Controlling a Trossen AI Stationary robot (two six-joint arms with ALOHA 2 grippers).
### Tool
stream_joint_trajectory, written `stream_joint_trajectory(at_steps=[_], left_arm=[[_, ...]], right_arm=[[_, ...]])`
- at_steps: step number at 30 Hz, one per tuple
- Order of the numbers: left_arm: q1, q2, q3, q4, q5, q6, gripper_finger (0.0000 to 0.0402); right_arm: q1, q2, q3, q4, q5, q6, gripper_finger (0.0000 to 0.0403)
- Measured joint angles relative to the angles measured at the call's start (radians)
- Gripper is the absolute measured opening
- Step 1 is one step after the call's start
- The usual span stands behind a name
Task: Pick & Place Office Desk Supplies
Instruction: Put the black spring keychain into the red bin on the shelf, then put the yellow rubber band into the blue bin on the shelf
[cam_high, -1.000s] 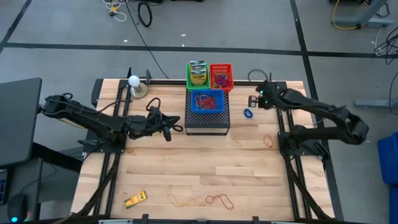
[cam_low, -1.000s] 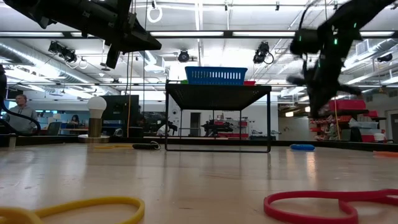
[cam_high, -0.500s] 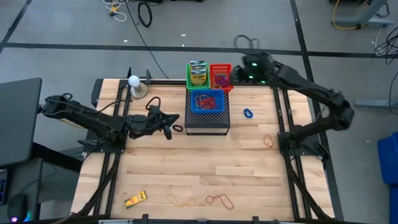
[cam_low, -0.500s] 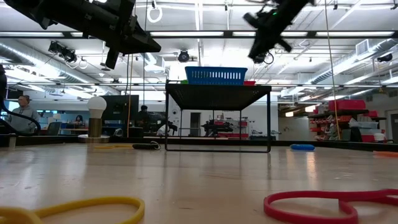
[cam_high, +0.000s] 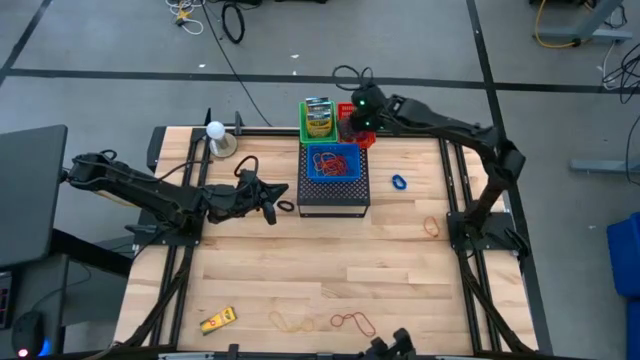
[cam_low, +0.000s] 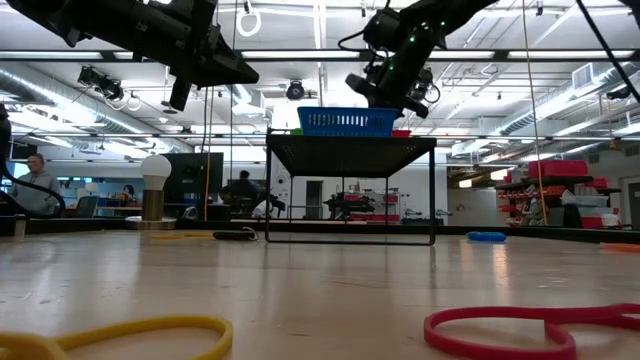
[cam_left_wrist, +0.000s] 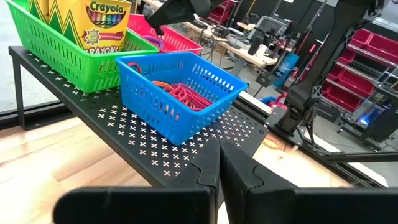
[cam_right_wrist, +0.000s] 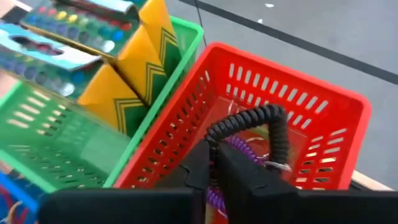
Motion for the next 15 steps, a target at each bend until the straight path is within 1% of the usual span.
stream_joint_trajectory(at_steps=[10,13,15], left_arm=[[0.0,0.0,0.0,0.0,0.0,0.0,0.0008],[0.0,0.0,0.0,0.0,0.0,0.0,0.0008],[0.0,0.0,0.0,0.0,0.0,-0.006,0.0008]], right_arm=[[-0.004,-0.012,0.0,0.033,0.061,0.004,0.0147],[-0.006,-0.038,0.0,0.022,0.032,-0.002,0.0165],[-0.008,-0.064,0.0,0.003,-0.002,-0.02,0.0165]])
